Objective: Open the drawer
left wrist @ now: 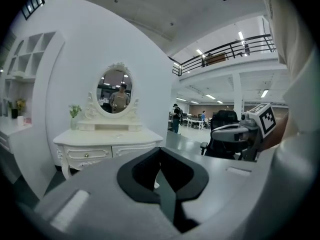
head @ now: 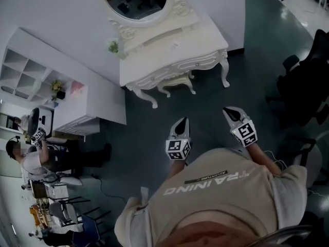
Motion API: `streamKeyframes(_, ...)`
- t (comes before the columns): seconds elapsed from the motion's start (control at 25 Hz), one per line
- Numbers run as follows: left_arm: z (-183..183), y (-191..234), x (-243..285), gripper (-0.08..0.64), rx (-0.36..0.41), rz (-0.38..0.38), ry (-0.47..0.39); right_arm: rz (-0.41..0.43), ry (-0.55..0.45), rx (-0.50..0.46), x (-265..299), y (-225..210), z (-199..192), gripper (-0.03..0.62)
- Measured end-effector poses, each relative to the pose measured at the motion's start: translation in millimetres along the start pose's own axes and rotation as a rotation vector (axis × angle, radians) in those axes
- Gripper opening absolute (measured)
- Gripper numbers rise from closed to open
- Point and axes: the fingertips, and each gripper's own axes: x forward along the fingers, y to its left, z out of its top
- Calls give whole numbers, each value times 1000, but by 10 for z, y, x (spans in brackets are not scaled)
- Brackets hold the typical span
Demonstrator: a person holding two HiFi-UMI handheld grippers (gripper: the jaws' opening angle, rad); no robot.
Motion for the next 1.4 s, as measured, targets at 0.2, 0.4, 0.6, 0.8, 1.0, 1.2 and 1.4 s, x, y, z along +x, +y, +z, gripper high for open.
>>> streamKeyframes(0.2,-338,164,194,8,-26,-91,94,-81,35,54,178,-49,-138,3)
streamKeyframes(0.4,-509,472,515,8,-22,-91,118,-151,92,87,290,-177,-392,3)
streamKeyframes(0.6,-396,524,890,8,-46,-72,124,-151,112,100,517,-577,-401,3)
streamKeyframes(0.8,-296,435,1603,8,-44,-83,172,-125,46,100,973,-1283,-235,3)
streamKeyframes(1.0,-66,328,2210,8,-31,-86,174,-63,24,113,1344,-1773,-206,3)
streamKeyframes(1.2,-178,457,2731,8,-53,-19,220,24,49,149,1679,-2135,-419,3)
streamKeyframes(1.4,-287,639,2979,8,-101,37,245,75,78,153,1991,-2345,-549,3)
